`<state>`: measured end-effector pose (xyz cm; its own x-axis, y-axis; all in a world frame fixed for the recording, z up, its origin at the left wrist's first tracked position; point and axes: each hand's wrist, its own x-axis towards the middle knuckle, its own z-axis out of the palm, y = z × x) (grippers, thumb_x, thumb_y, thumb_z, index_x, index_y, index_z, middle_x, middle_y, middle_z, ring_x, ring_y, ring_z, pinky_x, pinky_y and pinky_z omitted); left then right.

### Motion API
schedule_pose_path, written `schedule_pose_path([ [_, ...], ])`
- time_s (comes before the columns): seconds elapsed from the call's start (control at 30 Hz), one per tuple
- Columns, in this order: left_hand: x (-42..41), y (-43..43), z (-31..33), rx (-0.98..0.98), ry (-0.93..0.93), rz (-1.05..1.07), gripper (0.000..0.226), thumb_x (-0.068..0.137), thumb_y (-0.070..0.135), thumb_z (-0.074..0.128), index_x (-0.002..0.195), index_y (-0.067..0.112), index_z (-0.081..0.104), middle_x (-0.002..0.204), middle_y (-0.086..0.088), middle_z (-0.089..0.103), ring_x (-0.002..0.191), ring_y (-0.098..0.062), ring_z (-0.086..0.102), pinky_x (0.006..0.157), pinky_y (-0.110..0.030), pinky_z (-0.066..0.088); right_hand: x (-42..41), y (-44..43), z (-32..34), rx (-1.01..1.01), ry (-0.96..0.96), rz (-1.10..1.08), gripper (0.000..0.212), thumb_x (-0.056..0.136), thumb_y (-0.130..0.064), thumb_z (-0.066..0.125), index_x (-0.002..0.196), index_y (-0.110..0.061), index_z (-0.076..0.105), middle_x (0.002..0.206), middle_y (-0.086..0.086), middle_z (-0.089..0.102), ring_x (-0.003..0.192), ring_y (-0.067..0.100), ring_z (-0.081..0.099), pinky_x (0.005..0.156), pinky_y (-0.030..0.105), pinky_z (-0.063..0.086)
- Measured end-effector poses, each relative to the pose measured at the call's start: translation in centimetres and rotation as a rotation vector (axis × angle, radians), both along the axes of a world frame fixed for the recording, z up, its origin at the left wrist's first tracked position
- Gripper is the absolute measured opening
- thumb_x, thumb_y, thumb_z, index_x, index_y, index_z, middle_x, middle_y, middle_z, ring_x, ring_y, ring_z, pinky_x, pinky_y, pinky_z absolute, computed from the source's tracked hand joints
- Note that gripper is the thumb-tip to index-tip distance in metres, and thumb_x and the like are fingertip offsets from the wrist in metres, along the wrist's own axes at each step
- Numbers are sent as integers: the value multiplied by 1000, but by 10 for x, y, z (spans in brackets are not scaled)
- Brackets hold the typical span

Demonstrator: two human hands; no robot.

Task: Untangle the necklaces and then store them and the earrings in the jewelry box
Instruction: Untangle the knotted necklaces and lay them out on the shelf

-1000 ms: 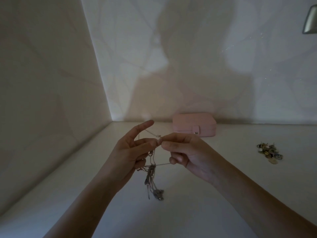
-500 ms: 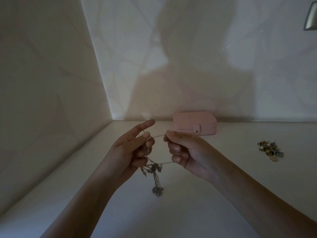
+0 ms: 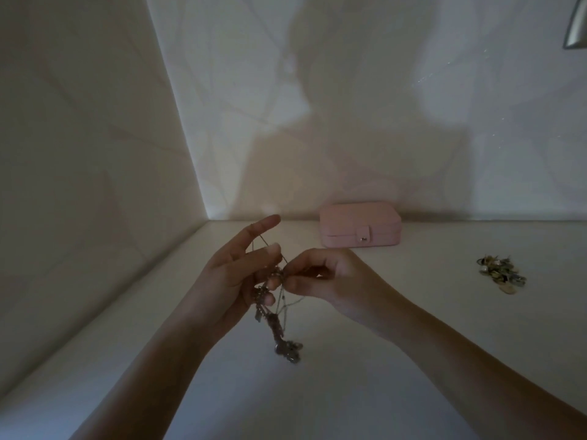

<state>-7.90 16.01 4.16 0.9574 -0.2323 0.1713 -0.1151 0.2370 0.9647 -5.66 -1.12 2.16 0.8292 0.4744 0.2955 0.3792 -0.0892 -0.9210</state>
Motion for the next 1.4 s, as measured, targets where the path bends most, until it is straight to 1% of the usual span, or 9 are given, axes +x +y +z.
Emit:
schedule_pose_path([
  [0.1, 0, 3, 2, -22, -14, -26, 52, 80, 14, 55, 131, 25, 52, 73, -5, 58, 46, -11, 50, 35, -19, 42, -3, 2, 1, -16, 31, -27, 12, 76, -36, 78, 87, -31, 75, 95, -3, 72, 95, 19, 65, 96, 41, 47],
  [0.23, 0, 4, 1, 69, -52, -43, 65, 81, 2, 55, 137, 32, 44, 86, -8, 66, 50, -13, 55, 36, -19, 44, -3, 2, 1, -19, 50, -71, 19, 80, -15, 73, 93, -28, 73, 104, -9, 68, 102, 4, 62, 99, 35, 46],
  [0.37, -1, 0, 1, 150, -79, -62, 86, 79, -1, 68, 140, 47, 32, 106, -6, 69, 54, -16, 60, 38, -21, 45, -1, -1, 4, 131, 212, 10, 22, 82, -21, 59, 88, -7, 74, 97, 10, 71, 105, 20, 64, 98, 39, 51],
  [0.47, -3, -3, 2, 225, -112, -55, 93, 74, 5, 65, 140, 55, 22, 119, -1, 67, 58, -17, 64, 39, -21, 46, -1, -5, 4, 164, 253, 105, 26, 90, -25, 62, 94, -2, 74, 82, 7, 71, 96, 21, 67, 96, 38, 51],
  [0.67, 0, 1, -1, 179, -144, -3, 90, 80, 0, 66, 144, 48, 24, 89, -6, 66, 62, -19, 63, 51, -28, 52, 4, -6, 2, 233, 327, 34, 22, 63, -32, 75, 77, -14, 78, 82, 3, 72, 81, 10, 66, 75, 19, 51],
  [0.87, 8, 13, -3, 100, -150, 84, 72, 79, 1, 63, 140, 33, 39, 78, -5, 62, 82, -17, 65, 84, -32, 55, 8, -10, 5, 315, 370, 30, 15, 66, -26, 72, 72, -12, 75, 71, 0, 69, 68, 8, 62, 70, 19, 53],
  [1.0, 2, 11, 6, -88, -15, 26, 45, 81, 13, 48, 124, 22, 58, 62, -1, 45, 51, -14, 50, 50, -26, 52, 12, -10, 2, 327, 389, -33, 15, 76, -20, 68, 81, -7, 74, 80, 5, 72, 73, 12, 65, 72, 22, 55],
  [1.17, 2, 15, 8, 187, 55, 33, 23, 81, 23, 52, 75, 20, 74, 58, 3, 32, 42, -5, 22, 34, -13, 16, 14, -14, 6, 446, 455, -108, 17, 95, -8, 53, 83, -5, 64, 78, 10, 72, 70, 18, 69, 70, 28, 59],
  [1.4, 2, 13, 1, 395, 104, 9, 28, 95, 21, 48, 106, 21, 74, 74, 2, 53, 46, -6, 23, 38, -13, 20, 4, -5, 7, 282, 286, -196, 20, 102, -14, 42, 86, -7, 52, 57, 8, 63, 46, 19, 60, 48, 27, 53],
])
